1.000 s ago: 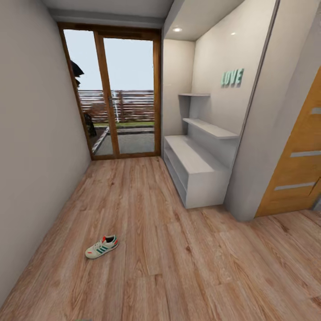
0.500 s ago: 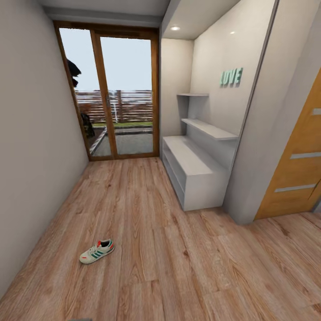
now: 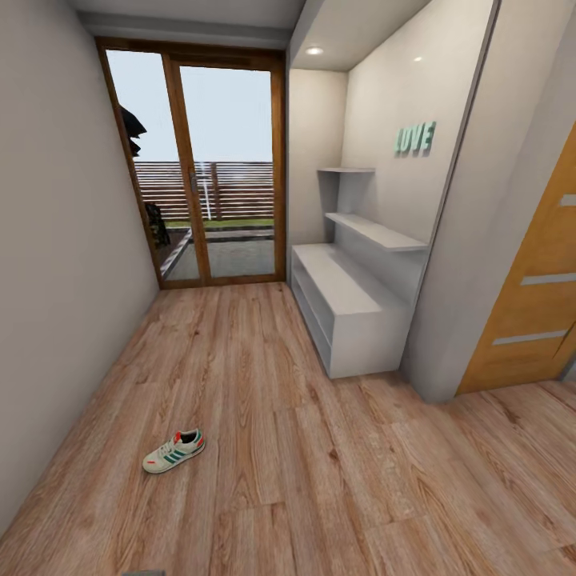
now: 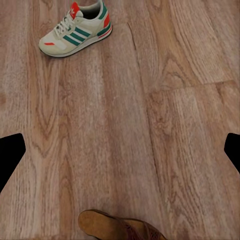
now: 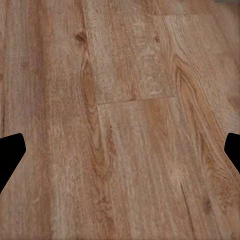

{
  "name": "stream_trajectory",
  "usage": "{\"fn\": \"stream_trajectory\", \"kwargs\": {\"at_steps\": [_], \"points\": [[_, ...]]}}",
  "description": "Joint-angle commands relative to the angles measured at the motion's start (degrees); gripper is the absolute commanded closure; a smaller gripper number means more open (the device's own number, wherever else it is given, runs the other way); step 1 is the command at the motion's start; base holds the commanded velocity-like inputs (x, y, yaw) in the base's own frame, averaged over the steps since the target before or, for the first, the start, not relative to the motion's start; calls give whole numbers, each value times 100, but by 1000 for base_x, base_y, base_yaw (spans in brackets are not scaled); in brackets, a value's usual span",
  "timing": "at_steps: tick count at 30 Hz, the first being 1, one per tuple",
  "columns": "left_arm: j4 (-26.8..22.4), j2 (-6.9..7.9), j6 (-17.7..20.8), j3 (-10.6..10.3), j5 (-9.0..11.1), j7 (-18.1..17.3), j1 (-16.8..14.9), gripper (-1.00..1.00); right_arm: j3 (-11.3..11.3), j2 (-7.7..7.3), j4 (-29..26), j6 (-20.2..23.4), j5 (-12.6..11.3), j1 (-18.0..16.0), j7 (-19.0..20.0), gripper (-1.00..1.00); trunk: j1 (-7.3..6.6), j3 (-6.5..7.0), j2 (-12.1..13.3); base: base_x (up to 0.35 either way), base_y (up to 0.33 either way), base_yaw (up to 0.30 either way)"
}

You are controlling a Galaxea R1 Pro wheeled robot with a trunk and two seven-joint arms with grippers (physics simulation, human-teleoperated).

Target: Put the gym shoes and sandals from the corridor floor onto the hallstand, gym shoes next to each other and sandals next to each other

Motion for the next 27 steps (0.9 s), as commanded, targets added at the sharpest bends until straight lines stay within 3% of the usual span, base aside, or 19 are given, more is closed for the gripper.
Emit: {"fn": "stream_trajectory", "kwargs": {"at_steps": [1, 16, 27], "points": [[3, -1, -20, 6, 5, 2, -3, -100, -1, 0, 2, -17, -3, -3, -2, -100, 0, -5, -3, 0, 0, 0], [5, -1, -24, 6, 1, 2, -3, -100, -1, 0, -4, -17, -2, -3, -2, -100, 0, -5, -3, -100, -51, -9], [4, -2, -24, 6, 4, 2, -3, -100, -1, 0, -4, -17, -2, -3, -2, -100, 0, -5, -3, -27, -12, -211]]}}
